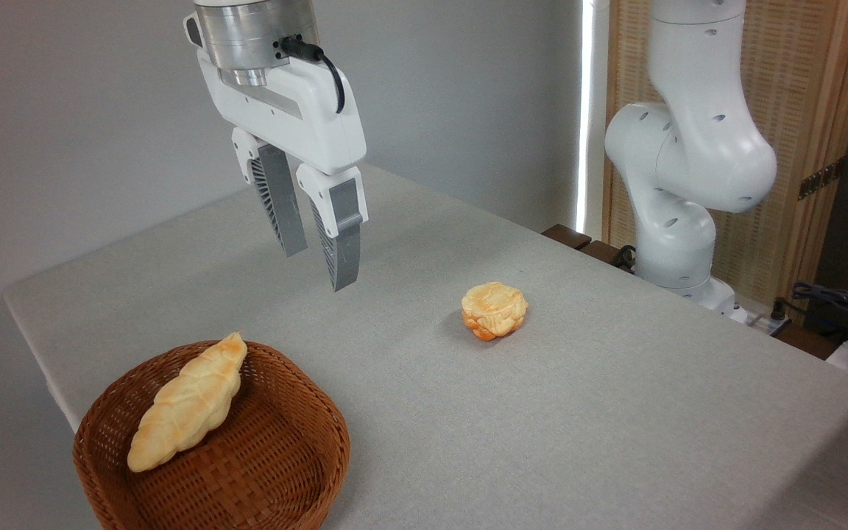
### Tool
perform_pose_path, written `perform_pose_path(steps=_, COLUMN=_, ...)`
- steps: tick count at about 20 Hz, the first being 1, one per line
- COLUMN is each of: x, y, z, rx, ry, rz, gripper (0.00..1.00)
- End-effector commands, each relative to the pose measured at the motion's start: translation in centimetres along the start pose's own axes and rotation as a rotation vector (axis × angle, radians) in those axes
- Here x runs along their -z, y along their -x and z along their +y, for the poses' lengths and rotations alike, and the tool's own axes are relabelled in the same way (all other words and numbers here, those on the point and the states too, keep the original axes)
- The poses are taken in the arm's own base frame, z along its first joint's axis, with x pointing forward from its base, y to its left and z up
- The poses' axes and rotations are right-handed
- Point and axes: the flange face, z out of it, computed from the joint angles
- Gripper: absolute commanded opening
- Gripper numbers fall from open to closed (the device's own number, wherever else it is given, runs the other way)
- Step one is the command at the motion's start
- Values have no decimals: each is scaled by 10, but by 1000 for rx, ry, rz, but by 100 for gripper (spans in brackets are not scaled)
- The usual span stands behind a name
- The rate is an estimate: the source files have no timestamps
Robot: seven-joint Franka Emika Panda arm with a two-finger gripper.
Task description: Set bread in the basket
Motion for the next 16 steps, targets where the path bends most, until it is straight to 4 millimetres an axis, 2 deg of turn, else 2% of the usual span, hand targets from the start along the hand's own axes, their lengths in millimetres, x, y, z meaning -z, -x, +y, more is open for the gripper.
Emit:
perform_pose_path(steps=1, x=0, y=5, z=4, rx=-13, ry=-1, rz=-21, gripper=100)
perform_pose_path(steps=16, x=-1, y=4, z=6, rx=-25, ry=-24, rz=-50, gripper=100)
